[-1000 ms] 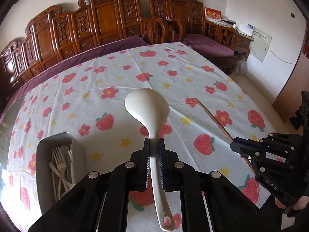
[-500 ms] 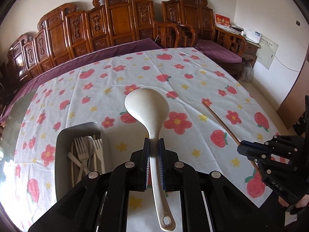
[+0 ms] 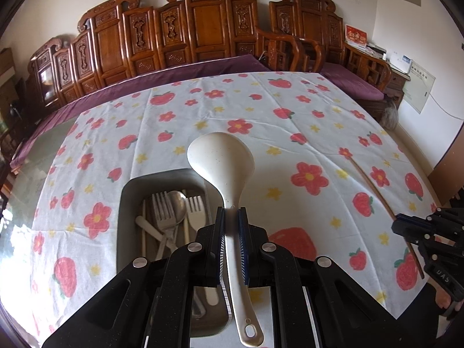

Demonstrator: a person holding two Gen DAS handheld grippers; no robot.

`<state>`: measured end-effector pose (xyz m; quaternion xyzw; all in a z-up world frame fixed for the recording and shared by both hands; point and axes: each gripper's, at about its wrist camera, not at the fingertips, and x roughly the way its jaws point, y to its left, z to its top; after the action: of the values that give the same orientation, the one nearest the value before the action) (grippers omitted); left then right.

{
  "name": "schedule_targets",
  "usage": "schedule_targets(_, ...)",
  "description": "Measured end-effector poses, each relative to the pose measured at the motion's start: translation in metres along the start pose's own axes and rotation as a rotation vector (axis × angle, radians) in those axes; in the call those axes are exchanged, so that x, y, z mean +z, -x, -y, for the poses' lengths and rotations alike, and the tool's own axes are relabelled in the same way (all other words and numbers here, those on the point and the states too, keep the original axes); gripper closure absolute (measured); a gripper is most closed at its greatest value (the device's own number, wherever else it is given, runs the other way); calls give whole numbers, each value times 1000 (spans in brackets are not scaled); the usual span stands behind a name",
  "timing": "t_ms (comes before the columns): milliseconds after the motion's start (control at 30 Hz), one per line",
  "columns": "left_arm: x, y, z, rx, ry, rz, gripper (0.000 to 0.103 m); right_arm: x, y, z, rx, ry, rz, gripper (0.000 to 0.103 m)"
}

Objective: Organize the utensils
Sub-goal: 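Carry the white ladle spoon into the metal tray and open the left tool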

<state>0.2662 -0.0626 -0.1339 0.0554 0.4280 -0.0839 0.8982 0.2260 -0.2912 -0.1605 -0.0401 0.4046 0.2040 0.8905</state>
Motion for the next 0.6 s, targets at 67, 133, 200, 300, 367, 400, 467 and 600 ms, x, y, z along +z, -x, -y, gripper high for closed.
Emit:
schedule_targets(67, -2, -4, -11, 12, 15, -8, 95, 0, -1, -2, -3, 7, -1, 97)
schedule_targets(133, -4, -8, -21, 24, 29, -16, 95, 0, -2, -3, -5, 12, -3, 97)
schedule_targets(200, -7, -12, -32, 36, 42, -26, 95, 0, -3, -4, -4, 12, -5, 97)
schedule_targets(300, -11, -21, -46, 49, 58, -49, 95, -1, -6, -5, -5, 10, -10, 97)
schedule_targets(367, -13, -26, -52, 55, 64, -60, 95, -1, -8, -6, -4, 9, -14, 97)
schedule_targets(400, -15, -29, -56, 59, 68, -67, 95, -1, -10, -7, -3, 9, -17, 97)
schedule_targets(467, -18, -34, -61, 64, 74, -77, 95, -1, -12, -9, -2, 11, -22, 97)
schedule_targets(600, -24, -44, -69, 73, 84, -97, 95, -2, -17, -15, 2, 15, -29, 97)
